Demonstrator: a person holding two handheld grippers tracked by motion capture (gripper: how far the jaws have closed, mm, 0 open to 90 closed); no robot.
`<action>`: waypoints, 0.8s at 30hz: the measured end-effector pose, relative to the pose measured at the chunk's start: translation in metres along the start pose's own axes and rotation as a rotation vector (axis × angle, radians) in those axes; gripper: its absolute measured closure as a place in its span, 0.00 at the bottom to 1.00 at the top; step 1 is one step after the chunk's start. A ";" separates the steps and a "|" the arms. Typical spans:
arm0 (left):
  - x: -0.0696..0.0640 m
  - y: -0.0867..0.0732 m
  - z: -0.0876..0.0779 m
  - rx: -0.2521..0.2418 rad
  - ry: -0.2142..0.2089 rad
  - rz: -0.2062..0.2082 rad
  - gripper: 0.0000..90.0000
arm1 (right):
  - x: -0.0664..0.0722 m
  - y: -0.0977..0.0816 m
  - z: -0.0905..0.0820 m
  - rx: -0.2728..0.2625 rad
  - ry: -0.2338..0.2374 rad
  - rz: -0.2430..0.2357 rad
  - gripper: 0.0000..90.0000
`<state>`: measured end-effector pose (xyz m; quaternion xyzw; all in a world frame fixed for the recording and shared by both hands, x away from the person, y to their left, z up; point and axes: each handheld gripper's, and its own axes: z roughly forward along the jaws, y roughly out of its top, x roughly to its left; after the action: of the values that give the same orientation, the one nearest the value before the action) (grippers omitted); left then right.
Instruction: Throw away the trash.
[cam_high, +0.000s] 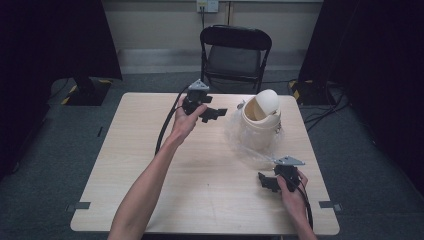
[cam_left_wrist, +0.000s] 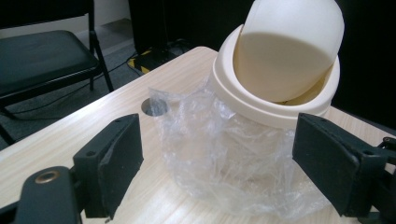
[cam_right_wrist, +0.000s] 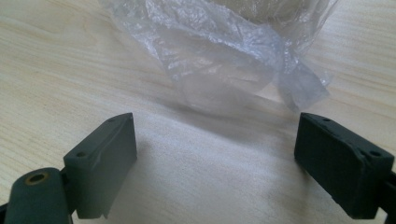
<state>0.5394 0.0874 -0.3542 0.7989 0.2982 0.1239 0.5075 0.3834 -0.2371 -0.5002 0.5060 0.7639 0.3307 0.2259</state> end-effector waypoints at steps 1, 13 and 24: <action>-0.001 -0.007 -0.005 0.001 0.005 -0.017 0.18 | 0.000 0.000 0.000 0.000 0.000 0.000 0.13; 0.002 -0.054 -0.049 0.029 0.051 -0.065 0.19 | 0.000 0.000 0.000 0.000 0.000 0.000 0.13; 0.013 -0.105 -0.094 0.057 0.137 -0.115 0.18 | 0.000 0.000 0.000 0.000 0.000 0.000 0.13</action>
<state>0.4659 0.1971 -0.4055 0.7843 0.3809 0.1402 0.4693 0.3835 -0.2370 -0.5003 0.5061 0.7638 0.3307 0.2261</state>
